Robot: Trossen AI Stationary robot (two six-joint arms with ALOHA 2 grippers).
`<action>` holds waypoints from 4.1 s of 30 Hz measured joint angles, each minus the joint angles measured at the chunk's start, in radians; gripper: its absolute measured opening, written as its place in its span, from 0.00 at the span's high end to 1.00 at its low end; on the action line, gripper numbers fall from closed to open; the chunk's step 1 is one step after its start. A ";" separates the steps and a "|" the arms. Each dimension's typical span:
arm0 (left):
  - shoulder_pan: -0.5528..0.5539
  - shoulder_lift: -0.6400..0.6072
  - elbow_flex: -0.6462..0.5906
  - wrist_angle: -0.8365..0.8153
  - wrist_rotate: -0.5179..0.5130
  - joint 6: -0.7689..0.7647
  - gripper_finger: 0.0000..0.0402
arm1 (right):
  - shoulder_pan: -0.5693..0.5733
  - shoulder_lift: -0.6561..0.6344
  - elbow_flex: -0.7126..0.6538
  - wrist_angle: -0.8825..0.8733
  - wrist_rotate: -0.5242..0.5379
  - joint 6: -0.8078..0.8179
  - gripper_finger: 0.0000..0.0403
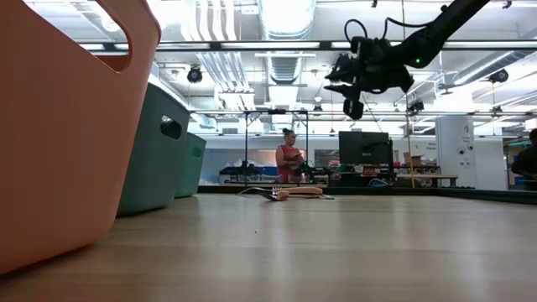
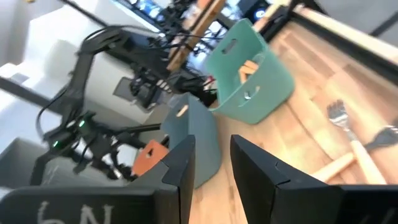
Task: Sort silverware by color (type)
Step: Put the white fork into the orange bin, then put the orange fork into the green bin
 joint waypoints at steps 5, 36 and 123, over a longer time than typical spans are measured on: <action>-0.007 0.067 -0.001 -0.030 0.169 0.041 0.94 | 0.023 0.000 0.000 -0.047 0.102 0.002 0.76; 0.008 -0.069 0.214 -0.543 -0.184 0.408 0.82 | 0.226 -0.001 0.002 -0.545 0.781 -0.347 0.76; 0.477 -0.264 0.439 -0.696 -1.016 0.706 0.82 | 0.407 0.604 0.430 -0.710 1.158 -0.856 0.81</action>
